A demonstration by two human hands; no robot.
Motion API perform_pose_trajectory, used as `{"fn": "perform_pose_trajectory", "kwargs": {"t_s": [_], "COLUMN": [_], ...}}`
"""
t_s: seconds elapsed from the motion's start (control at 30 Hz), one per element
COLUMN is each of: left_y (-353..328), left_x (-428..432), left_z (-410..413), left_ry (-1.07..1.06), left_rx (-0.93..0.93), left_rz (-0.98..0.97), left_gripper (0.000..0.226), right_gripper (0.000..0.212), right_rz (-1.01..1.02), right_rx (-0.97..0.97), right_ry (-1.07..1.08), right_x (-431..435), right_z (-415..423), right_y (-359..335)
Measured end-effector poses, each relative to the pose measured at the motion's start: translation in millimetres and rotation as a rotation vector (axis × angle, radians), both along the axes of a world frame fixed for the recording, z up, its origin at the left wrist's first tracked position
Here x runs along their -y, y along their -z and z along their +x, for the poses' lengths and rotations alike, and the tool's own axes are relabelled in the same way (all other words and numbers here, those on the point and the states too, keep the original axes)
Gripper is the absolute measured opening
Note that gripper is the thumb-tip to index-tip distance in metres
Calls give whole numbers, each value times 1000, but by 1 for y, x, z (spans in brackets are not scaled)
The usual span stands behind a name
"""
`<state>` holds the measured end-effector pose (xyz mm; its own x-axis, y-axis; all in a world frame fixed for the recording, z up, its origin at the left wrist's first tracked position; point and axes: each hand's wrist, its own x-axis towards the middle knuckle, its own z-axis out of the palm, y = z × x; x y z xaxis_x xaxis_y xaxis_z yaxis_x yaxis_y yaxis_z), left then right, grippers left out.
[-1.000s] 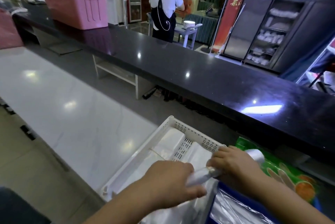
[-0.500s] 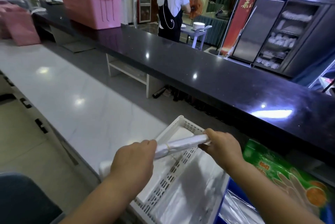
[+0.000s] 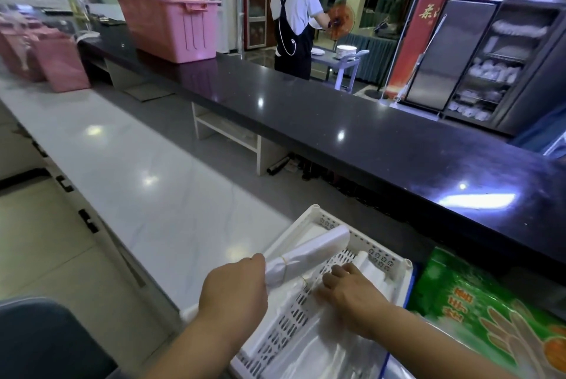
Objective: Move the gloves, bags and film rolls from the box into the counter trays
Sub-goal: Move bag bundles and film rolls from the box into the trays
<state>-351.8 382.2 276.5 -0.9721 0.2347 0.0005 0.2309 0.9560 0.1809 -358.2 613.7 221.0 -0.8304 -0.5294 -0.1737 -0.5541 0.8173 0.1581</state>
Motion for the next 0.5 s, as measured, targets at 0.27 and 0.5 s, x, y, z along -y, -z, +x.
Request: {"fn": "perform_pose_trajectory", "kwargs": {"t_s": [0.27, 0.5], "left_y": [36, 66], "left_x": [-47, -68], "left_z": [-18, -7], "left_ry": [7, 47], "left_rx": [159, 427], "left_rz": [206, 224], "left_gripper": [7, 24], "right_gripper": [18, 35], "right_rz": [24, 6], "right_rx": [-134, -182], "right_ry": [-34, 88], "right_x": [-14, -34], "right_z": [22, 42], "right_y": [-7, -8]}}
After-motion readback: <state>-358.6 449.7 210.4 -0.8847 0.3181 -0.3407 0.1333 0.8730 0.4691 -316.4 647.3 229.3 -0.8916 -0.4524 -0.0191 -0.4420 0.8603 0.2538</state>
